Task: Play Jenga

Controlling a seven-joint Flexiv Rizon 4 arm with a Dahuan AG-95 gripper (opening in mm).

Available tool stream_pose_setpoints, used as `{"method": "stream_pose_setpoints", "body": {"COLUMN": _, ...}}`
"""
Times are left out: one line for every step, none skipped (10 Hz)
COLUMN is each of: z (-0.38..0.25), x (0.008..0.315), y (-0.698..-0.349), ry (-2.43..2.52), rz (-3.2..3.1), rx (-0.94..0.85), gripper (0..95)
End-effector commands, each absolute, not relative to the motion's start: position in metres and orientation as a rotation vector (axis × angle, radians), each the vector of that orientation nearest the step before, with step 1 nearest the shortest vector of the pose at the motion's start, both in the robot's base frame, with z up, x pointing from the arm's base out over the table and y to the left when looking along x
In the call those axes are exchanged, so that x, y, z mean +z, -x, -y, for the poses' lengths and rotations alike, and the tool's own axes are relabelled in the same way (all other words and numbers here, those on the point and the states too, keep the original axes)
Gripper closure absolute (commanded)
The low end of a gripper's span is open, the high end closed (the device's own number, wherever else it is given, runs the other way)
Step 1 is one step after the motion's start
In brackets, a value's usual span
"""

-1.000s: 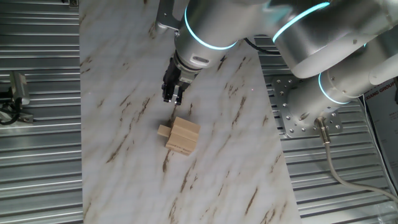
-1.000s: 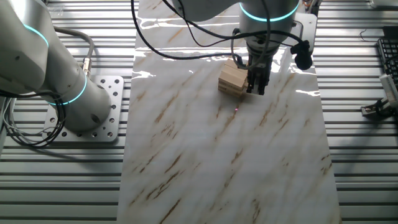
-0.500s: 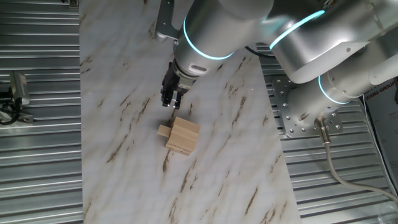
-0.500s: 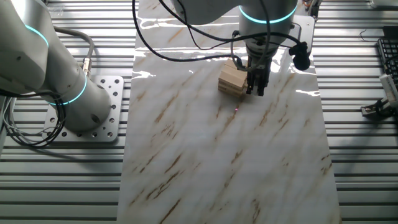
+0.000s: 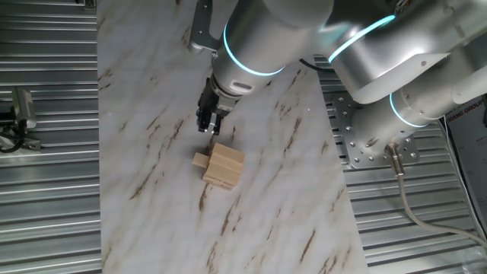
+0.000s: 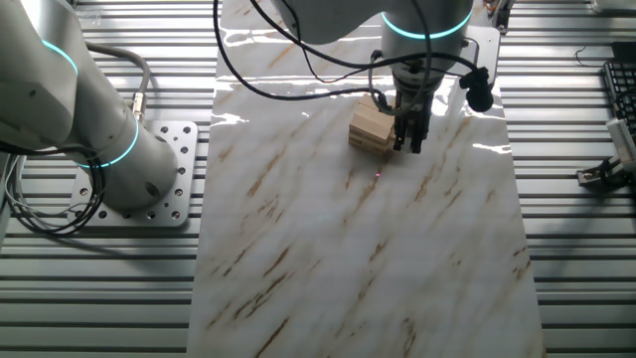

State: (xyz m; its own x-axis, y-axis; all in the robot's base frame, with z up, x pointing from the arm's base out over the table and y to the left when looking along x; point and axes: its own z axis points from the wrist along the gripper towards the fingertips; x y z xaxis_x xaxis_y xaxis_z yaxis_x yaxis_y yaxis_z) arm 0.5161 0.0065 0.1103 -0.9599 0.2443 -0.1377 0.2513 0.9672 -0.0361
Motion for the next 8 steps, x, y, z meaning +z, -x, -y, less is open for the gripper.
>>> {"method": "stream_pose_setpoints", "body": {"z": -0.010, "x": 0.109, "y": -0.516, "ry": -0.378, "rz": -2.980, "rx": -0.091, "gripper": 95.0}}
{"method": "stream_pose_setpoints", "body": {"z": -0.012, "x": 0.109, "y": -0.516, "ry": -0.379, "rz": -2.981, "rx": -0.091, "gripper": 95.0}}
{"method": "stream_pose_setpoints", "body": {"z": -0.013, "x": 0.108, "y": -0.516, "ry": -0.379, "rz": -2.982, "rx": -0.084, "gripper": 95.0}}
{"method": "stream_pose_setpoints", "body": {"z": -0.014, "x": 0.108, "y": -0.516, "ry": -0.379, "rz": -2.982, "rx": -0.085, "gripper": 95.0}}
{"method": "stream_pose_setpoints", "body": {"z": -0.017, "x": 0.107, "y": -0.516, "ry": -0.379, "rz": -2.980, "rx": -0.089, "gripper": 95.0}}
{"method": "stream_pose_setpoints", "body": {"z": -0.018, "x": 0.106, "y": -0.516, "ry": -0.379, "rz": -2.981, "rx": -0.086, "gripper": 95.0}}
{"method": "stream_pose_setpoints", "body": {"z": -0.020, "x": 0.106, "y": -0.516, "ry": -0.378, "rz": -2.978, "rx": -0.090, "gripper": 95.0}}
{"method": "stream_pose_setpoints", "body": {"z": -0.022, "x": 0.106, "y": -0.516, "ry": -0.378, "rz": -2.978, "rx": -0.083, "gripper": 95.0}}
